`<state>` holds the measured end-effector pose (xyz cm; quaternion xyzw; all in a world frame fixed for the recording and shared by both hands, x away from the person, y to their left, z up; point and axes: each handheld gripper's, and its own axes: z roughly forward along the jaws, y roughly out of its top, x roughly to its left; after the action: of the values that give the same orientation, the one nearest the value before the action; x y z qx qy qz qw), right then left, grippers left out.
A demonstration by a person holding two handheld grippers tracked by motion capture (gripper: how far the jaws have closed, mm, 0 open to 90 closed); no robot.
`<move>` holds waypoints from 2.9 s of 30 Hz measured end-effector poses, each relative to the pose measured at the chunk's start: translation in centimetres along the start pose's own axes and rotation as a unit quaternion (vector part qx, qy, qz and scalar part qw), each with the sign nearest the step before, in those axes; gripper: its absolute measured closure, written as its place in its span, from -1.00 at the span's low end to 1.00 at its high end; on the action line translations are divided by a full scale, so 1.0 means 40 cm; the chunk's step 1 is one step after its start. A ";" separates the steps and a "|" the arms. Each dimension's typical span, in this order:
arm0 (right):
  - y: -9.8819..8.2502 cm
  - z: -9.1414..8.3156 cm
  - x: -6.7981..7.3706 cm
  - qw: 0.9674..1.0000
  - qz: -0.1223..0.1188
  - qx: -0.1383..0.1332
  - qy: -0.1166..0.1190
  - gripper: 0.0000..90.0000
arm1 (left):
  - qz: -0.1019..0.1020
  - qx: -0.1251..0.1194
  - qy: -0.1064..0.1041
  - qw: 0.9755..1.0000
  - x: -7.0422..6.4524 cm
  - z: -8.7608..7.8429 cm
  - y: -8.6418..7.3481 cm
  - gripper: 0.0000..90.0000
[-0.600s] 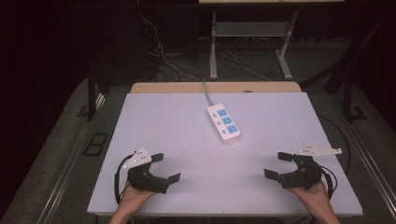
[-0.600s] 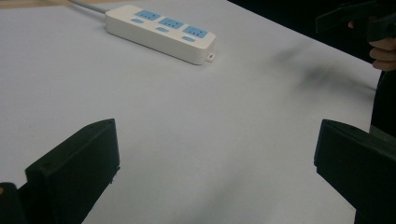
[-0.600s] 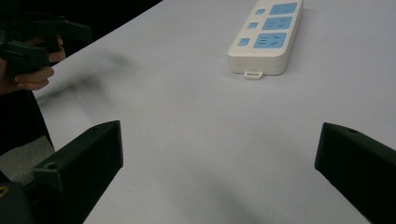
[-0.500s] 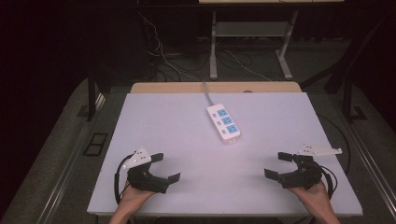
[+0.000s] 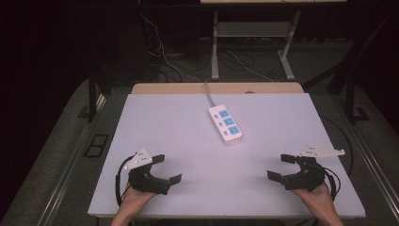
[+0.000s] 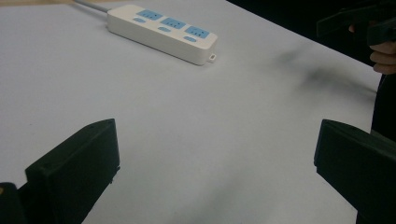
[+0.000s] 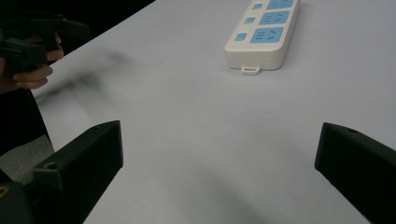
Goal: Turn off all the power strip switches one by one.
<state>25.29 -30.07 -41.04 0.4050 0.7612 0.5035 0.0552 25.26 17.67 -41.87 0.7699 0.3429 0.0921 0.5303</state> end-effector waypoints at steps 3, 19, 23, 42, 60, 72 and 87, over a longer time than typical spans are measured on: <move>-0.001 0.001 0.000 1.000 0.000 0.003 0.000 -0.98 | 0.000 0.001 0.001 1.000 0.001 0.000 0.000 -1.00; 0.004 0.012 0.000 1.000 -0.001 0.022 0.000 -0.98 | -0.007 -0.005 0.010 1.000 0.010 -0.005 -0.002 -1.00; 0.017 0.016 0.001 1.000 -0.003 0.031 0.001 -0.98 | -0.009 -0.007 0.010 1.000 0.010 -0.005 -0.003 -1.00; 0.105 0.041 -0.006 0.998 -0.022 0.061 0.010 -0.98 | -0.012 -0.007 0.010 1.000 0.010 -0.006 -0.005 -1.00; 0.169 0.075 -0.031 0.996 -0.029 0.078 0.012 -0.98 | -0.013 -0.009 0.011 1.000 0.011 -0.006 -0.005 -1.00; 0.185 0.108 -0.065 0.996 -0.021 0.090 0.012 -0.98 | -0.014 -0.008 0.010 1.000 0.012 -0.005 -0.006 -1.00; 0.256 0.166 -0.078 0.993 -0.036 0.113 0.009 -0.98 | -0.012 -0.005 0.010 1.000 0.013 -0.005 -0.006 -1.00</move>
<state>36.38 -25.68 -36.97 0.3768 0.8276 0.4156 0.0207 25.44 18.18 -42.14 0.7621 0.3570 0.0947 0.5319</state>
